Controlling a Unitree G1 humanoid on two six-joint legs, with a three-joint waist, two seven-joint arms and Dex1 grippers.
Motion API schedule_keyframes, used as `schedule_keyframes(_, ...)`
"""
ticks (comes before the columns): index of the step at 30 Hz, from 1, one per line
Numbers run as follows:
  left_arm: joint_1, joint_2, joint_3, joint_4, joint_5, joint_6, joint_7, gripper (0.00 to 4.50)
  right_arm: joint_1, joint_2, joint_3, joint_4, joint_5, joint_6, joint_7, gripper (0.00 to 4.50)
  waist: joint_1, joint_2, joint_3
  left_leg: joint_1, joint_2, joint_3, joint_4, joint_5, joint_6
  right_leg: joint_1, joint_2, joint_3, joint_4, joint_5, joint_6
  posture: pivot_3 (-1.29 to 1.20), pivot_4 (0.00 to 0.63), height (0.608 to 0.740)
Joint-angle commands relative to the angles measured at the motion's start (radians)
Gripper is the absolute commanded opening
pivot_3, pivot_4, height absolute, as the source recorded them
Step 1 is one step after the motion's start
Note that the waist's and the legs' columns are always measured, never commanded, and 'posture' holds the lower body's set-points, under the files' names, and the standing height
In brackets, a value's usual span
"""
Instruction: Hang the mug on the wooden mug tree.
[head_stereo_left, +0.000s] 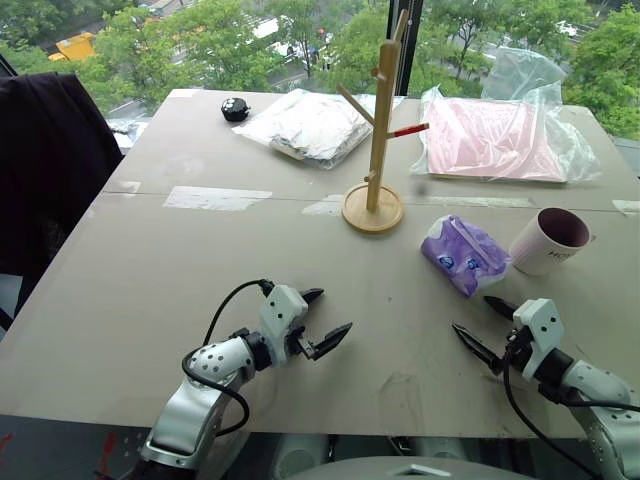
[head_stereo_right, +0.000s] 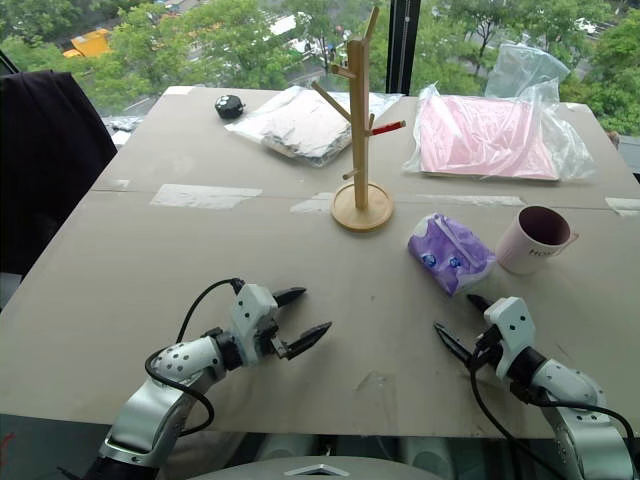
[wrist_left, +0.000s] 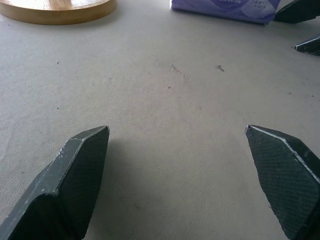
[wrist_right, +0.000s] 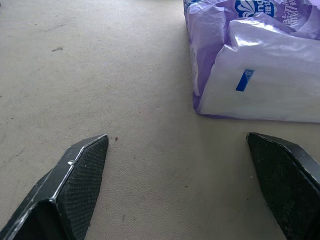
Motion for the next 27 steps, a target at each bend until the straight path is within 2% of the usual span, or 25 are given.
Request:
schedule_keyframes(1,0.027,0.003,-0.008,0.002,0.000,0.017,0.000,4.50,0.064,-0.028,-0.036,0.026,-0.001,0.014,0.021,4.45,0.000,0.000,0.000,0.000,0.000,0.000,0.000,0.000,0.000,0.000,0.000,0.000,0.000,0.000,0.000,0.00,0.150,0.740)
schedule_keyframes(16,0.011,0.025,0.002,-0.025,-0.041,0.062,-0.031,4.50,0.089,-0.037,-0.068,0.025,0.005,-0.019,0.023,4.45,0.001,0.001,0.000,0.000,-0.002,-0.001,-0.001,0.000,0.000,0.002,0.002,0.000,0.000,-0.001,0.001,0.00,0.150,0.740)
schedule_keyframes(21,0.019,0.038,0.020,-0.073,-0.053,0.081,-0.022,4.50,0.055,-0.038,-0.105,0.062,-0.007,-0.098,0.014,4.45,0.000,0.002,0.001,0.000,-0.002,-0.001,-0.001,0.000,0.000,0.002,0.003,0.000,0.000,-0.001,0.001,0.00,0.150,0.740)
schedule_keyframes(27,-0.072,0.069,0.048,-0.186,-0.218,0.184,-0.101,4.50,-0.004,-0.111,-0.223,-0.112,0.105,-0.033,0.030,4.45,0.002,0.008,0.009,-0.001,-0.003,-0.001,0.000,0.000,0.000,0.001,0.003,0.000,0.001,-0.001,0.001,0.00,0.150,0.740)
